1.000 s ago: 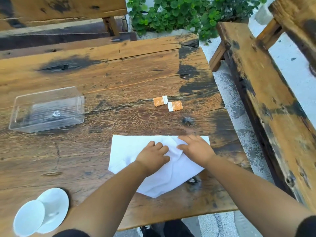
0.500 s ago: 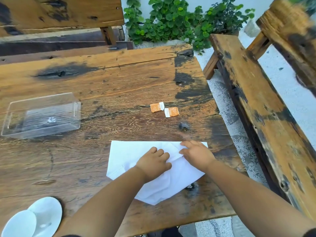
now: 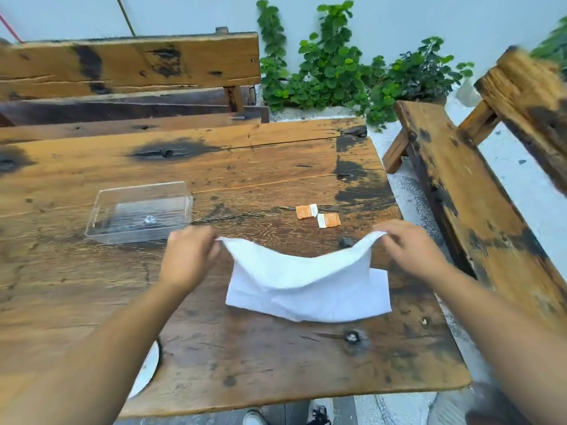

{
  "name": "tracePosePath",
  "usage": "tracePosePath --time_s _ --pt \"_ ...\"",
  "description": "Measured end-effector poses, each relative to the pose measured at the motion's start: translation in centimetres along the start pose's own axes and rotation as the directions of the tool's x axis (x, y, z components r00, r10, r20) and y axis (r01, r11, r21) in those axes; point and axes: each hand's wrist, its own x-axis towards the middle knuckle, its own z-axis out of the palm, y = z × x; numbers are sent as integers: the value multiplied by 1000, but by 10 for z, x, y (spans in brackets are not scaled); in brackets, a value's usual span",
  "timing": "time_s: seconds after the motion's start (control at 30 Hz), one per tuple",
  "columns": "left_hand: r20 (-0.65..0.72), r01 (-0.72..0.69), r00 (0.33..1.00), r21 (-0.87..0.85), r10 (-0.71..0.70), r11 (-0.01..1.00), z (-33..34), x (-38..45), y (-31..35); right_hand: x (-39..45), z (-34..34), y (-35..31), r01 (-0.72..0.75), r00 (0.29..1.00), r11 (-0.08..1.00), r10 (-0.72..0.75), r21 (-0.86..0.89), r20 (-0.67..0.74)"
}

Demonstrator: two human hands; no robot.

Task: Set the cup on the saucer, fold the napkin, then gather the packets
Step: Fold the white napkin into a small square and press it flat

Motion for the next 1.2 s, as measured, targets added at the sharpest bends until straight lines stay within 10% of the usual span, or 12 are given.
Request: tracePosePath --time_s 0.13,0.43,0.73,0.97,1.2 --pt "-287 136 942 -149 -175 979 -85 34 -20 36 -88 -43 -44 962 980 93 193 -255" --pt "-585 -112 792 -421 -175 900 -177 11 28 9 -164 -107 120 803 934 107 336 -587" --pt "-46 104 989 -470 -141 877 -44 -154 -6 -129 -28 -26 -258 954 893 296 369 -49" --pt "366 339 903 -282 -226 897 55 -222 -24 -199 75 27 -535 837 815 474 224 274" --pt "380 453 872 -394 -307 800 51 -216 -33 -194 65 30 -570 817 775 499 273 289"
